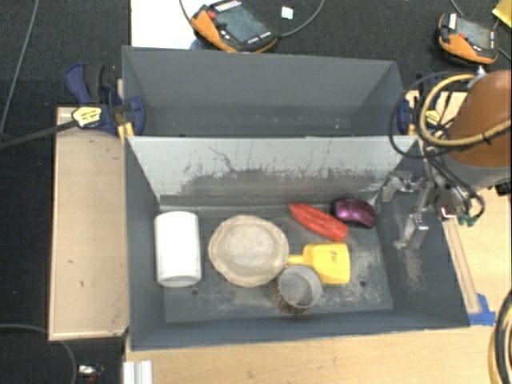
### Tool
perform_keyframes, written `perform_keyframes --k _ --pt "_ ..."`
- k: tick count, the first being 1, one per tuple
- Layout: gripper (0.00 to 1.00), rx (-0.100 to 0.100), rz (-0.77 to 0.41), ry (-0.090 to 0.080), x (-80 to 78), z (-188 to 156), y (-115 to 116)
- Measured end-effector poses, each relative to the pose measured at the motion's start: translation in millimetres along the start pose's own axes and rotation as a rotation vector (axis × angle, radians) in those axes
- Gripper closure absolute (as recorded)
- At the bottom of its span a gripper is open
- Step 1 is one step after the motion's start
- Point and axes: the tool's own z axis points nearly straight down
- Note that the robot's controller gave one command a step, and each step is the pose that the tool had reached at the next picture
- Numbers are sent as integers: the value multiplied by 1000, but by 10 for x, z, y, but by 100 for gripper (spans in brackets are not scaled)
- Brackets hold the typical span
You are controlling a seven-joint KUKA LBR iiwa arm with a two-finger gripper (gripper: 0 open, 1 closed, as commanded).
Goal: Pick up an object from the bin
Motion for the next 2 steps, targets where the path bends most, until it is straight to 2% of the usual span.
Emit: perform_keyframes --k 1,2 --pt "0 1 -6 -7 -20 -40 6" --pt "0 0 30 -9 -204 942 898"
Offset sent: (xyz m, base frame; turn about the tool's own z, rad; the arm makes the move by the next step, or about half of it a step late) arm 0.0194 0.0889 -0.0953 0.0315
